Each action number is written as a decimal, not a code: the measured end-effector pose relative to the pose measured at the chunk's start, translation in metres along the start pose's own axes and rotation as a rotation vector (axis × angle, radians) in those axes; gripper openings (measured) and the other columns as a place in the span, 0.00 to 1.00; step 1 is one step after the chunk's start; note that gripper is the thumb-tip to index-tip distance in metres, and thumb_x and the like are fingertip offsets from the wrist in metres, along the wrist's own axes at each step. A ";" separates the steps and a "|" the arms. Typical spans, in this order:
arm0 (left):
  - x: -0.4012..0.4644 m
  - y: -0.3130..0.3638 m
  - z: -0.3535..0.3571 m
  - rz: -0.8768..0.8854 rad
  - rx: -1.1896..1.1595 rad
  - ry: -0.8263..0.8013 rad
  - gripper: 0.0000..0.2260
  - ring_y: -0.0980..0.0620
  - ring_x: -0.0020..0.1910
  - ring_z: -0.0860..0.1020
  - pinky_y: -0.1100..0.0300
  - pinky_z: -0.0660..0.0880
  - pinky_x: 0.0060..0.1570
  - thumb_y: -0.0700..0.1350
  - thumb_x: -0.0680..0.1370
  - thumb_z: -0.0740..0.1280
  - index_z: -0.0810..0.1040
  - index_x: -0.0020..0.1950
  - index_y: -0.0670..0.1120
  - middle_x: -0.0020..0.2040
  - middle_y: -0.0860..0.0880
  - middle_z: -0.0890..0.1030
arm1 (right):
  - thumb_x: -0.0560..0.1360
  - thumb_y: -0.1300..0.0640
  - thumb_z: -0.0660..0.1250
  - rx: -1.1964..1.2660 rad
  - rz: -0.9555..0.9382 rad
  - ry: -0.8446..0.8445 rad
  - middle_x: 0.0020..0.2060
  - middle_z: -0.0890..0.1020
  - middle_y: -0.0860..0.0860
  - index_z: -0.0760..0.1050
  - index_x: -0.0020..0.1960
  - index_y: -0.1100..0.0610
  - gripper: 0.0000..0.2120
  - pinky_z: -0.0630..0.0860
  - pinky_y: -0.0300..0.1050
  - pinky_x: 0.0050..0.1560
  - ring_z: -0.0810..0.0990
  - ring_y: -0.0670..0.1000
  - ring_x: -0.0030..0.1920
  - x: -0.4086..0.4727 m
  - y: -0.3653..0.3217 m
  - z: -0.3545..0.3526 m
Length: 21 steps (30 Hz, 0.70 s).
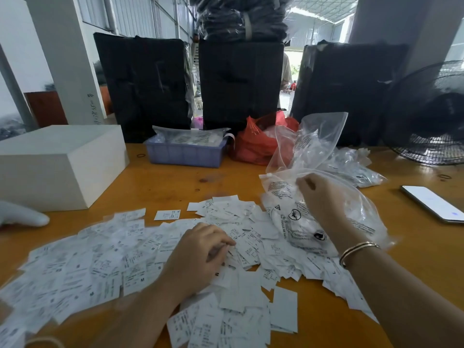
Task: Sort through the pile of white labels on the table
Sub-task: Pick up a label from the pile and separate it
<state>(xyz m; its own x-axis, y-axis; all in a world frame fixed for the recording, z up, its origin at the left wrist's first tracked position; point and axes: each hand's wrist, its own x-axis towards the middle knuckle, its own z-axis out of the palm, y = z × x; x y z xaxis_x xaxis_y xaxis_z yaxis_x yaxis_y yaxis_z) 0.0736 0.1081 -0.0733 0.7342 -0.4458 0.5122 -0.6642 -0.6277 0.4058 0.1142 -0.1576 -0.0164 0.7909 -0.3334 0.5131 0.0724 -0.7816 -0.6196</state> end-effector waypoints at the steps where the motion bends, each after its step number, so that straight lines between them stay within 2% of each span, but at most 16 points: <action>1: 0.000 0.002 0.000 -0.033 -0.029 0.043 0.08 0.61 0.54 0.73 0.61 0.69 0.58 0.46 0.79 0.65 0.81 0.55 0.52 0.51 0.61 0.78 | 0.78 0.55 0.62 0.121 -0.036 -0.048 0.28 0.76 0.51 0.76 0.38 0.57 0.12 0.63 0.32 0.24 0.67 0.45 0.25 -0.006 -0.012 0.001; 3: 0.001 0.004 -0.002 -0.107 -0.129 0.139 0.09 0.63 0.57 0.72 0.62 0.68 0.60 0.49 0.79 0.63 0.77 0.59 0.54 0.53 0.64 0.75 | 0.77 0.53 0.61 0.308 -0.094 -0.206 0.32 0.79 0.51 0.76 0.40 0.53 0.09 0.68 0.33 0.26 0.69 0.45 0.24 -0.023 -0.034 0.004; 4: 0.001 0.004 -0.004 -0.137 -0.181 0.172 0.11 0.65 0.57 0.72 0.66 0.67 0.59 0.53 0.79 0.63 0.74 0.61 0.56 0.55 0.66 0.73 | 0.76 0.51 0.60 0.349 -0.125 -0.299 0.34 0.80 0.50 0.75 0.40 0.50 0.08 0.71 0.34 0.28 0.72 0.47 0.26 -0.033 -0.043 0.006; 6: 0.001 0.003 -0.008 -0.187 -0.253 0.194 0.19 0.69 0.59 0.70 0.75 0.65 0.56 0.63 0.74 0.59 0.69 0.63 0.59 0.58 0.68 0.71 | 0.76 0.50 0.60 0.337 -0.204 -0.461 0.36 0.80 0.44 0.73 0.41 0.45 0.06 0.78 0.38 0.37 0.79 0.48 0.34 -0.053 -0.057 0.014; 8: 0.000 0.002 -0.012 -0.229 -0.322 0.173 0.27 0.70 0.60 0.69 0.78 0.65 0.53 0.71 0.69 0.57 0.67 0.65 0.60 0.59 0.68 0.72 | 0.77 0.51 0.62 0.310 -0.278 -0.563 0.35 0.80 0.40 0.72 0.41 0.42 0.07 0.79 0.42 0.42 0.81 0.49 0.38 -0.068 -0.067 0.024; 10: 0.000 0.004 -0.013 -0.261 -0.397 0.135 0.32 0.70 0.57 0.72 0.77 0.67 0.51 0.77 0.66 0.55 0.67 0.64 0.61 0.55 0.68 0.76 | 0.78 0.53 0.64 0.307 -0.348 -0.580 0.33 0.79 0.38 0.73 0.40 0.42 0.09 0.75 0.38 0.33 0.78 0.45 0.32 -0.076 -0.072 0.033; 11: 0.000 0.004 -0.013 -0.280 -0.413 0.119 0.31 0.70 0.54 0.74 0.75 0.70 0.50 0.77 0.66 0.56 0.67 0.63 0.62 0.51 0.68 0.78 | 0.78 0.54 0.64 0.311 -0.375 -0.570 0.32 0.79 0.39 0.73 0.40 0.44 0.09 0.71 0.35 0.29 0.76 0.43 0.28 -0.078 -0.072 0.037; 12: 0.001 0.005 -0.012 -0.296 -0.408 0.110 0.26 0.69 0.50 0.76 0.73 0.72 0.47 0.74 0.67 0.58 0.68 0.60 0.63 0.47 0.68 0.79 | 0.78 0.55 0.64 0.322 -0.380 -0.558 0.32 0.78 0.39 0.74 0.41 0.45 0.09 0.69 0.33 0.28 0.74 0.41 0.27 -0.080 -0.071 0.041; 14: 0.003 0.004 -0.009 -0.310 -0.367 0.153 0.10 0.66 0.44 0.79 0.70 0.76 0.42 0.61 0.72 0.66 0.73 0.52 0.64 0.42 0.67 0.80 | 0.78 0.55 0.63 0.370 -0.323 -0.530 0.32 0.79 0.39 0.74 0.42 0.46 0.08 0.71 0.35 0.31 0.77 0.42 0.32 -0.081 -0.067 0.046; 15: 0.004 0.004 -0.008 -0.314 -0.365 0.191 0.06 0.63 0.43 0.80 0.69 0.77 0.41 0.53 0.73 0.69 0.75 0.48 0.63 0.40 0.64 0.82 | 0.79 0.55 0.63 0.407 -0.268 -0.510 0.34 0.80 0.40 0.75 0.43 0.46 0.07 0.72 0.35 0.35 0.78 0.42 0.35 -0.082 -0.065 0.050; 16: 0.004 0.002 -0.007 -0.333 -0.369 0.239 0.07 0.61 0.42 0.80 0.68 0.77 0.40 0.48 0.74 0.70 0.77 0.45 0.61 0.39 0.61 0.82 | 0.79 0.55 0.62 0.436 -0.212 -0.482 0.35 0.80 0.41 0.77 0.45 0.47 0.07 0.73 0.33 0.37 0.78 0.41 0.38 -0.082 -0.063 0.053; 18: 0.004 -0.002 -0.006 -0.432 -0.418 0.336 0.03 0.55 0.40 0.81 0.61 0.80 0.39 0.47 0.75 0.70 0.79 0.43 0.56 0.39 0.54 0.83 | 0.80 0.56 0.59 0.359 -0.157 -0.402 0.43 0.82 0.43 0.79 0.51 0.52 0.09 0.73 0.31 0.43 0.78 0.39 0.44 -0.081 -0.058 0.060; 19: 0.004 -0.003 -0.007 -0.489 -0.451 0.390 0.01 0.53 0.40 0.81 0.58 0.80 0.40 0.48 0.75 0.69 0.79 0.44 0.54 0.39 0.52 0.83 | 0.80 0.56 0.59 0.255 -0.176 -0.383 0.48 0.82 0.45 0.79 0.55 0.54 0.11 0.73 0.34 0.49 0.77 0.41 0.50 -0.080 -0.056 0.065; 21: 0.004 -0.006 -0.007 -0.561 -0.535 0.497 0.02 0.56 0.41 0.81 0.61 0.79 0.39 0.47 0.76 0.67 0.79 0.44 0.52 0.40 0.55 0.83 | 0.79 0.54 0.59 0.010 -0.264 -0.424 0.58 0.79 0.47 0.77 0.62 0.53 0.14 0.68 0.43 0.60 0.72 0.48 0.60 -0.081 -0.052 0.075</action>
<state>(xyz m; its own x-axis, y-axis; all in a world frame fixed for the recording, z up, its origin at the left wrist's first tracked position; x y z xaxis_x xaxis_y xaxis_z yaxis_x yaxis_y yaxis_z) 0.0799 0.1150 -0.0681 0.9060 0.2377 0.3503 -0.2963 -0.2349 0.9258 0.0918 -0.0507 -0.0700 0.9219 0.1207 0.3682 0.3081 -0.8045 -0.5078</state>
